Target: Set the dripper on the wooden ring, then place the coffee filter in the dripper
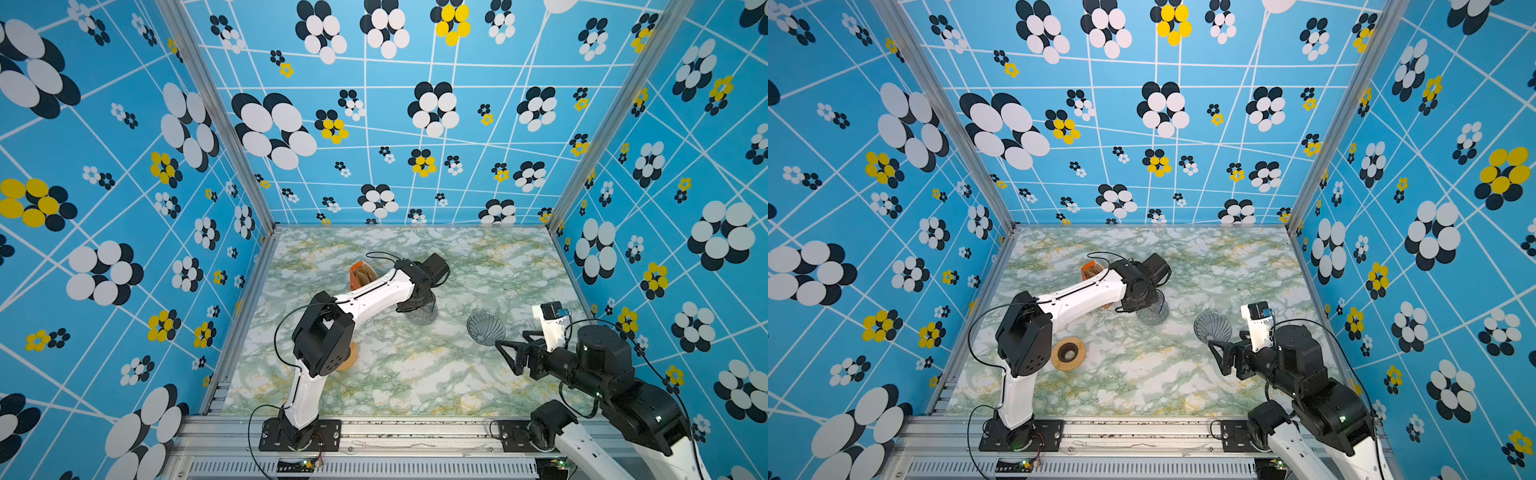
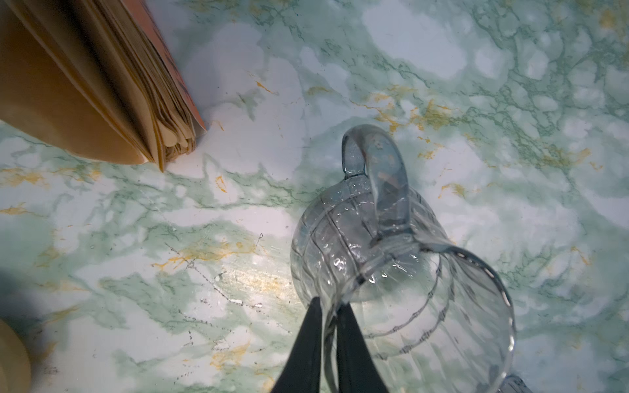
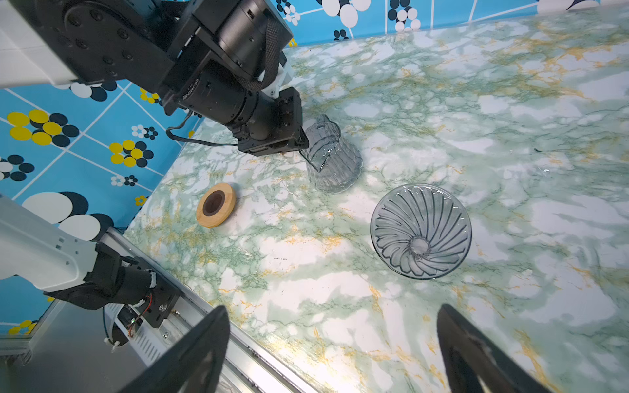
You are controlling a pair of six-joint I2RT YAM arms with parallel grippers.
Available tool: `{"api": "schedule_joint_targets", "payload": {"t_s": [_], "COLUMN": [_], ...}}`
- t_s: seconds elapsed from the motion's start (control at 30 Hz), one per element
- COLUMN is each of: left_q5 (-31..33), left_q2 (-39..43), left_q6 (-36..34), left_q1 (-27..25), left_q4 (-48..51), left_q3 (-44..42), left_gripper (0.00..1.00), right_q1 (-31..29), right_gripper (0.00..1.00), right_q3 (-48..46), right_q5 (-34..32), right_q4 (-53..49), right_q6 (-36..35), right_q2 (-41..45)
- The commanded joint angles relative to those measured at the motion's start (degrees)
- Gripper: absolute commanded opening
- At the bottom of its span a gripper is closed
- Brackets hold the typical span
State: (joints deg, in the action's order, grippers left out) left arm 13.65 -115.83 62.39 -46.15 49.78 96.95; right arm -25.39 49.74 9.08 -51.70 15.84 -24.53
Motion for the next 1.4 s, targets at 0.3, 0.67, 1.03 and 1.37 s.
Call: {"api": "schedule_joint_targets", "payload": {"t_s": [0.3, 0.67, 1.03, 1.37], "left_q5": [1.4, -2.5, -6.3, -4.0], "left_q2": [1.1, 19.1, 39.4, 62.6], "left_q6": [-1.7, -12.2, -16.0, -15.2], "left_q1": [0.0, 0.1, 1.2, 3.8], "left_q4": [0.4, -14.6, -11.9, -2.9], "left_q3": [0.5, -15.7, -32.5, -47.8], "left_gripper": [0.25, 0.49, 0.49, 0.49], "right_q1": [-0.2, -0.2, -0.2, -0.2], "right_gripper": [0.96, 0.96, 0.99, 0.99], "right_q3": [-0.5, -0.4, 4.2, 5.6], "right_q5": [-0.9, 0.7, 7.1, 15.0], "right_q4": [0.0, 0.3, -0.6, 4.4], "right_q6": [0.7, 0.4, 0.4, 1.3], "right_q2": [0.1, -0.6, -6.3, -8.9]}}
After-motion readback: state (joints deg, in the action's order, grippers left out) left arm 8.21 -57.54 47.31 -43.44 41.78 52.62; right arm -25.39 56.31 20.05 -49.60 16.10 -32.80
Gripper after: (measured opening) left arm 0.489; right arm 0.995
